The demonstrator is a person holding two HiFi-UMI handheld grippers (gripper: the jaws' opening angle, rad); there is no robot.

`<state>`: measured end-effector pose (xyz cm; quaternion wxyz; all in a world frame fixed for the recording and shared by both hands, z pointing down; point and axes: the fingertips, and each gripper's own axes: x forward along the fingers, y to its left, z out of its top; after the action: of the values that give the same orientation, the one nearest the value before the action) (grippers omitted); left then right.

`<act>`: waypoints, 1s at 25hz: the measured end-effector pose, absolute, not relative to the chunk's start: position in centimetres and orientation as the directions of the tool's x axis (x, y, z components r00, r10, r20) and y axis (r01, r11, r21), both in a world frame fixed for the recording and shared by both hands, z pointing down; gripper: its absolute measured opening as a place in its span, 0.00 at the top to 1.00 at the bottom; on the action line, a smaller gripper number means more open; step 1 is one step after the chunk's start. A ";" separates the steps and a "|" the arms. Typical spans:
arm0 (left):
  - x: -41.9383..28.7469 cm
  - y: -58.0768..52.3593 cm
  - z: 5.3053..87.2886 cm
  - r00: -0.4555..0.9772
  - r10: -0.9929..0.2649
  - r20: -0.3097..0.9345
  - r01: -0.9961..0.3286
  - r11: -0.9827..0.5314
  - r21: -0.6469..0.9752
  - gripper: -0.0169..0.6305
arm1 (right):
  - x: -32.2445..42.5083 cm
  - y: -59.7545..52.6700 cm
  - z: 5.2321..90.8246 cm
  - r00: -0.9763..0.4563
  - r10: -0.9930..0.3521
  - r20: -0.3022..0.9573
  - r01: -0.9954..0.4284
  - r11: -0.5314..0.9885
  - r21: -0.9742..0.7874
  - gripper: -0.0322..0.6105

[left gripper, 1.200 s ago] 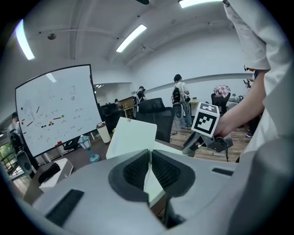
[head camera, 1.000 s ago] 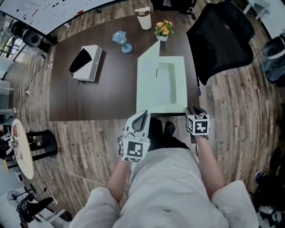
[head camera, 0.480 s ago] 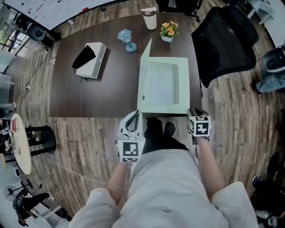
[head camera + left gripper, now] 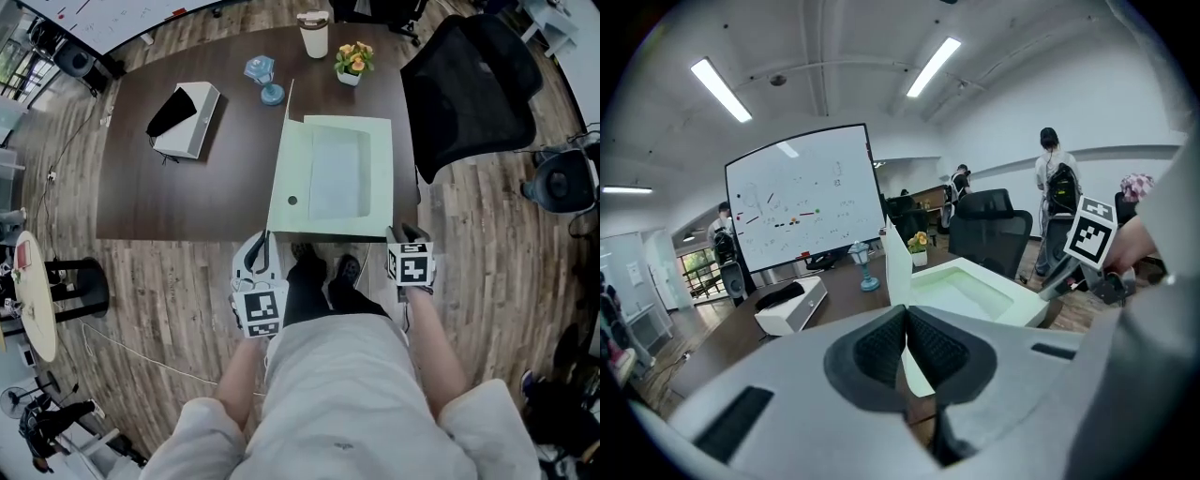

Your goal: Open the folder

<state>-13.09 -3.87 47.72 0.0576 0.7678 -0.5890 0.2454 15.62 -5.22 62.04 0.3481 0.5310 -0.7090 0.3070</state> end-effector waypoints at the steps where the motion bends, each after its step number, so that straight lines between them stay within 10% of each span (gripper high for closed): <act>1: -13.5 -3.9 48.0 0.166 -0.879 0.447 -0.941 -0.276 -0.193 0.96 | 15.8 -5.2 62.0 -0.190 -0.538 0.821 -0.967 0.249 -0.060 0.72; 16: -18.8 -4.4 50.6 0.040 -0.877 0.480 -0.968 -0.154 -0.200 0.96 | 15.9 -5.1 62.0 -0.146 -0.541 0.828 -0.975 0.221 -0.027 0.73; 25: -22.8 -5.4 53.0 -0.007 -0.823 0.568 -0.988 -0.083 -0.132 0.96 | 14.1 -4.9 61.8 -0.130 -0.575 0.808 -0.950 0.306 0.065 0.92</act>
<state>-22.85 -5.42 53.03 0.1563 0.6872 -0.6587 0.2636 14.09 -4.93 61.82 0.3842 0.5362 -0.7108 0.2443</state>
